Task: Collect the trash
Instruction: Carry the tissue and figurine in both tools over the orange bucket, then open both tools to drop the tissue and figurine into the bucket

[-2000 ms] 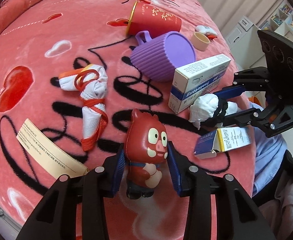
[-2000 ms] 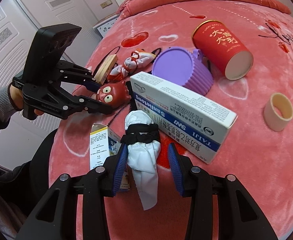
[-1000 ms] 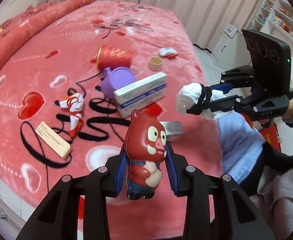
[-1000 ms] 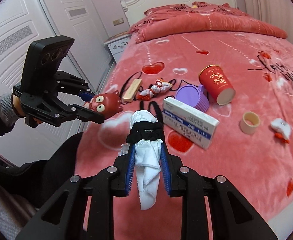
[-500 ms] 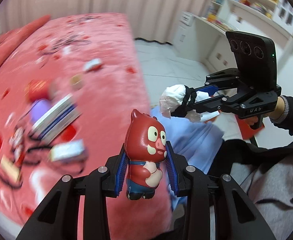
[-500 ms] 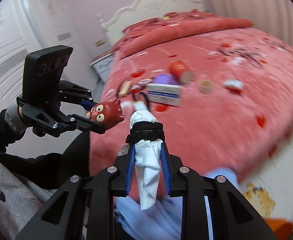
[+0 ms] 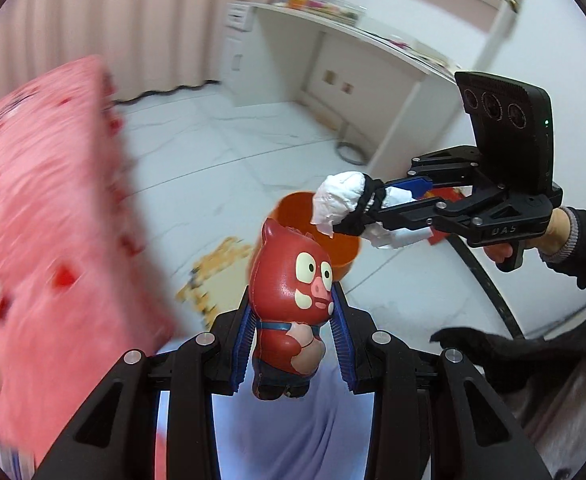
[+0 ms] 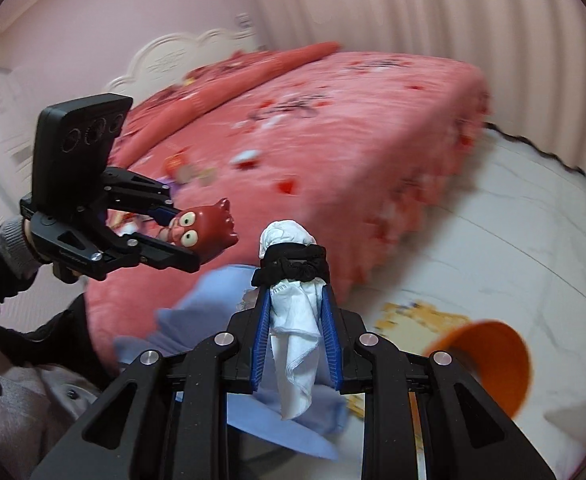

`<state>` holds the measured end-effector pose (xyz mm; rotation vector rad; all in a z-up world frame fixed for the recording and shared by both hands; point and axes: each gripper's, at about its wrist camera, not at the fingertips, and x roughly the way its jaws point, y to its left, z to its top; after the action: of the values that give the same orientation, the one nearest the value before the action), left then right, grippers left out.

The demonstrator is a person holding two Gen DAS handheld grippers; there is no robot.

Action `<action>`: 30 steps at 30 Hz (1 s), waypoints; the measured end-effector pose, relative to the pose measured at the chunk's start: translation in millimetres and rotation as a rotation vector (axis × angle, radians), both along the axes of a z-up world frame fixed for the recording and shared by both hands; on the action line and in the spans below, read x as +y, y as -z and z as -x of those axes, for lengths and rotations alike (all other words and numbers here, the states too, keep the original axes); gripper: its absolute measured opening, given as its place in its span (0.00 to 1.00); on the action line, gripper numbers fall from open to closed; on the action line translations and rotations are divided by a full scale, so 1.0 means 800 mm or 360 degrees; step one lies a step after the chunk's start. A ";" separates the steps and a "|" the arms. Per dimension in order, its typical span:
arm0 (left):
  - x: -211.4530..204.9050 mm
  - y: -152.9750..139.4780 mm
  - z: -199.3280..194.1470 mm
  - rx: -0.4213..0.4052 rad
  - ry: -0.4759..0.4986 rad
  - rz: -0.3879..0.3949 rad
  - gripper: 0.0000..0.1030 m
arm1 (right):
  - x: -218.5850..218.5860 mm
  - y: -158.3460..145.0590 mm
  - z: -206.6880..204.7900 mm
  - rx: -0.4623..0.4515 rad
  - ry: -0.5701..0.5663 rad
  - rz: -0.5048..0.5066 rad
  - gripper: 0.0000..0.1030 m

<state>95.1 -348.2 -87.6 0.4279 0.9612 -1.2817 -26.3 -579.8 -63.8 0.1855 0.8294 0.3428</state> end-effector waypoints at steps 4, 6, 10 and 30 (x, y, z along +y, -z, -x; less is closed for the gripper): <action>-0.080 0.023 0.002 0.0052 0.0142 -0.0002 0.36 | -0.076 0.020 0.022 0.0025 0.0186 0.0020 0.24; -0.115 0.039 0.002 0.0083 0.0191 -0.0011 0.36 | -0.107 0.031 0.029 0.0032 0.0263 0.0031 0.24; -0.171 0.068 0.003 0.0153 0.0265 -0.0026 0.36 | -0.164 0.056 0.038 0.0056 0.0399 0.0028 0.24; -0.281 0.140 0.015 0.0200 0.0320 -0.0212 0.66 | -0.253 0.155 0.043 0.0220 0.0646 -0.0068 0.24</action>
<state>82.9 -573.0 -199.6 0.5641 1.1359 -1.4441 -60.8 -782.6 -187.9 0.4134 0.8984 -0.0345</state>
